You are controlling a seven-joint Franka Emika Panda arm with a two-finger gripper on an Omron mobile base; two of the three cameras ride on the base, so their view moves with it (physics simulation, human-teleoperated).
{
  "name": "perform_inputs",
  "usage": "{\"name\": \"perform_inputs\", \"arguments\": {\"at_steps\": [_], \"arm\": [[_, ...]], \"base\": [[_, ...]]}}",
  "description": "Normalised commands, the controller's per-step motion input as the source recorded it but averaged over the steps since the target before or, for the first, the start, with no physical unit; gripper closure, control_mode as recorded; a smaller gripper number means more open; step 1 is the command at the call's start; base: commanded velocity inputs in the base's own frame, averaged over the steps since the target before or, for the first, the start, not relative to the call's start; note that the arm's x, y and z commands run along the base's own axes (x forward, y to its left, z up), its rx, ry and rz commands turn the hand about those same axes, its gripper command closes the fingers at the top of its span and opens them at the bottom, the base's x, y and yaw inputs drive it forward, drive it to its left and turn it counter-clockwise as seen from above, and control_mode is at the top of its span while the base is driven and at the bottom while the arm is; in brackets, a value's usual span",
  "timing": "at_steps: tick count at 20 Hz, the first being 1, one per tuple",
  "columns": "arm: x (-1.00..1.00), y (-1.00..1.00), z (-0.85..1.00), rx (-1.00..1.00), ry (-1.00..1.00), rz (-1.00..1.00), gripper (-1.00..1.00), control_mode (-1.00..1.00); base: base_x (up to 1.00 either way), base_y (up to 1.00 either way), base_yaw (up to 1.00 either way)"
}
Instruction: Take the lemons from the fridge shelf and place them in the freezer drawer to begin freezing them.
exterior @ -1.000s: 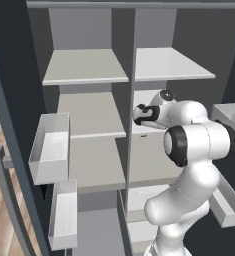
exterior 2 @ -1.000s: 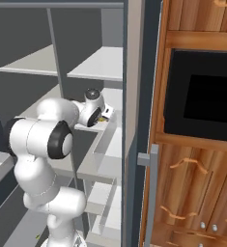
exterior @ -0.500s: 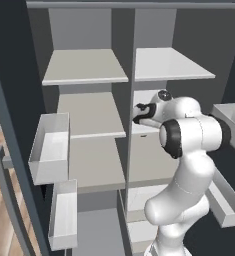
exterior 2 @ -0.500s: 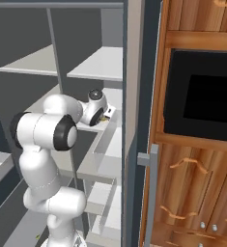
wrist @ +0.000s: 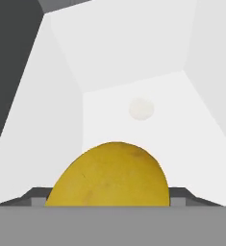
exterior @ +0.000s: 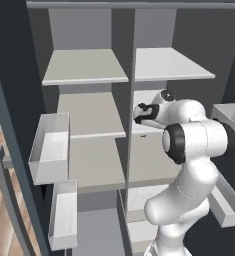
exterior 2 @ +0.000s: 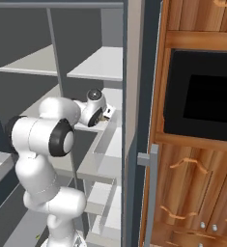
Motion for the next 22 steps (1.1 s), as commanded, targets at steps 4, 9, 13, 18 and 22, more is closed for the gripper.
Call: {"name": "perform_inputs", "arguments": {"at_steps": [4,9,13,18,22], "arm": [[-1.0,0.0,-0.01,0.0,-0.11,0.0,1.0,-1.0],[-1.0,-0.03,0.22,0.03,-0.05,0.0,1.0,-1.0],[-1.0,0.0,0.32,0.04,0.0,0.0,1.0,-1.0],[-0.93,0.0,0.34,0.0,0.09,0.0,1.0,-1.0],[-0.68,0.04,0.12,0.0,0.3,0.0,1.0,-1.0]], "base": [[0.0,0.0,0.0],[0.0,0.0,0.0],[0.0,0.0,0.0],[0.0,0.0,0.0],[0.0,0.0,0.0]]}}
